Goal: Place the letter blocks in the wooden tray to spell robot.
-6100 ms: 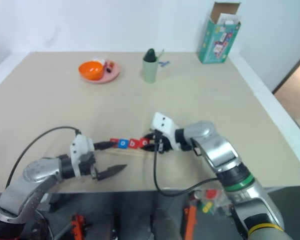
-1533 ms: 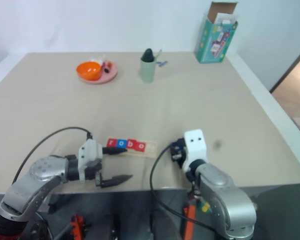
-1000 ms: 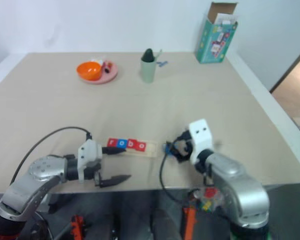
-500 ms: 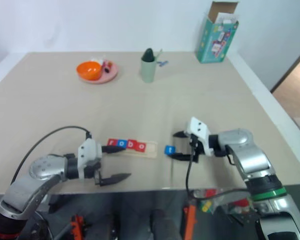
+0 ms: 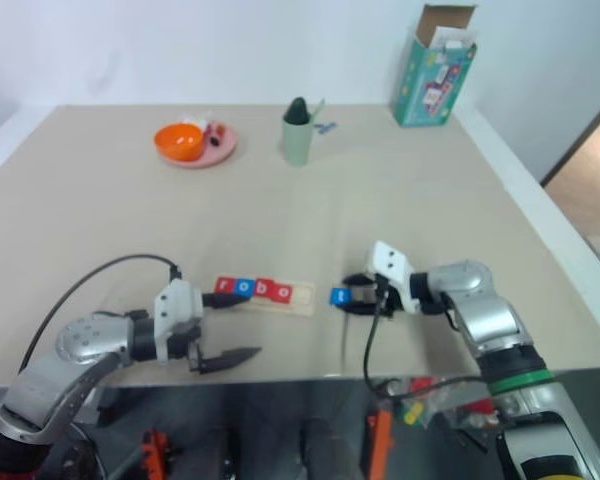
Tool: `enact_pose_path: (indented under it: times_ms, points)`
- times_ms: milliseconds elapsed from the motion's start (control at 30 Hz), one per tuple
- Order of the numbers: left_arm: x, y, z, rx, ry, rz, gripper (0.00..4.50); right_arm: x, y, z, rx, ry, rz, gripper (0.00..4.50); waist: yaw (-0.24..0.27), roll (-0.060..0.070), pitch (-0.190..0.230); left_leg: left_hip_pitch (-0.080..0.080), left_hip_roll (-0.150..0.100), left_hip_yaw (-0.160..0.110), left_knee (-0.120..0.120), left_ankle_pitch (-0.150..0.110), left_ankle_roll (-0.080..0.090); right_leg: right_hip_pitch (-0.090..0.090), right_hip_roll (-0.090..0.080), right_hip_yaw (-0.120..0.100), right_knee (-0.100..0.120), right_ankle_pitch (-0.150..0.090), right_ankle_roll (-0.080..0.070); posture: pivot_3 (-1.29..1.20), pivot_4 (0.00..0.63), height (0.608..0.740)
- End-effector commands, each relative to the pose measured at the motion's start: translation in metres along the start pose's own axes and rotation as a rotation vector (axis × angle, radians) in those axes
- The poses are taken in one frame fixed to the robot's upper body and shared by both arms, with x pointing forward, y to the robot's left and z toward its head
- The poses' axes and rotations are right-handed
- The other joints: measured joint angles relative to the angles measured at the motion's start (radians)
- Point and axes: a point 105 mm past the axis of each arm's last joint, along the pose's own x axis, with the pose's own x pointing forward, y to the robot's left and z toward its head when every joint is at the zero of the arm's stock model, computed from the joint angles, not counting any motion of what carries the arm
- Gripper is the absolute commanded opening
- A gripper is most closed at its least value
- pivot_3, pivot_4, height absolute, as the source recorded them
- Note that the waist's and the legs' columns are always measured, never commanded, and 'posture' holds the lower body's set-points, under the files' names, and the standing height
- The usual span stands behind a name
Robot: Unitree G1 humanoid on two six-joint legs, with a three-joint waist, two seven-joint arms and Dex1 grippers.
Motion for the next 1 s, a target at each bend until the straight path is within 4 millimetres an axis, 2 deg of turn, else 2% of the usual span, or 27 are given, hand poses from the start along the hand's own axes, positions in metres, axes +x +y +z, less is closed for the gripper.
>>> enact_pose_path:
  times_ms: [33, 200, 333, 433, 733, 1000]
  points:
    - [-0.002, -0.001, 0.009, 0.036, -0.019, -0.002, 4.5, -0.004, 0.005, 0.002, -0.014, 0.005, 0.004, 1.2, 0.0, 0.0, 0.0, 0.0, 0.0, 0.0, 0.0, 0.0, 0.0, 0.0, 0.0, 0.0, 0.0, 0.0, 0.0, 0.0, 0.15, 0.74]
    - [-0.001, -0.001, 0.008, 0.037, -0.017, -0.005, 4.5, -0.007, 0.008, 0.018, -0.033, -0.029, 0.007, 1.2, 0.0, 0.0, 0.0, 0.0, 0.0, 0.0, 0.0, 0.0, 0.0, 0.0, 0.0, 0.0, 0.0, 0.0, 0.0, 0.0, 0.15, 0.74]
    - [-0.003, 0.001, 0.006, 0.031, -0.017, 0.001, 4.5, 0.004, 0.019, 0.059, -0.068, -0.115, 0.069, 1.2, -0.002, 0.0, 0.0, 0.0, 0.0, 0.0, 0.0, 0.0, 0.0, -0.001, 0.0, 0.0, 0.0, 0.0, 0.0, 0.0, 0.15, 0.74]
    - [-0.003, 0.002, 0.005, 0.026, -0.018, 0.006, 4.5, 0.014, 0.022, 0.071, -0.081, -0.134, 0.083, 1.2, -0.001, 0.0, 0.0, 0.0, 0.001, 0.0, 0.0, 0.0, 0.0, -0.001, 0.001, 0.0, 0.001, 0.001, 0.0, 0.0, 0.15, 0.74]
    - [-0.006, 0.002, 0.004, 0.023, -0.011, 0.028, 4.5, 0.027, 0.027, 0.065, -0.106, -0.079, 0.124, 1.2, 0.005, 0.0, 0.0, -0.001, 0.0, 0.0, 0.0, 0.0, 0.0, -0.001, -0.001, 0.0, 0.0, 0.0, 0.0, 0.0, 0.15, 0.74]
    - [-0.006, 0.0, 0.004, 0.022, -0.01, 0.039, 4.5, 0.031, 0.021, 0.058, -0.11, -0.047, 0.115, 1.2, 0.004, 0.0, 0.0, 0.0, 0.0, 0.0, 0.0, 0.0, 0.0, -0.001, 0.0, 0.0, 0.001, 0.001, -0.001, 0.0, 0.15, 0.74]
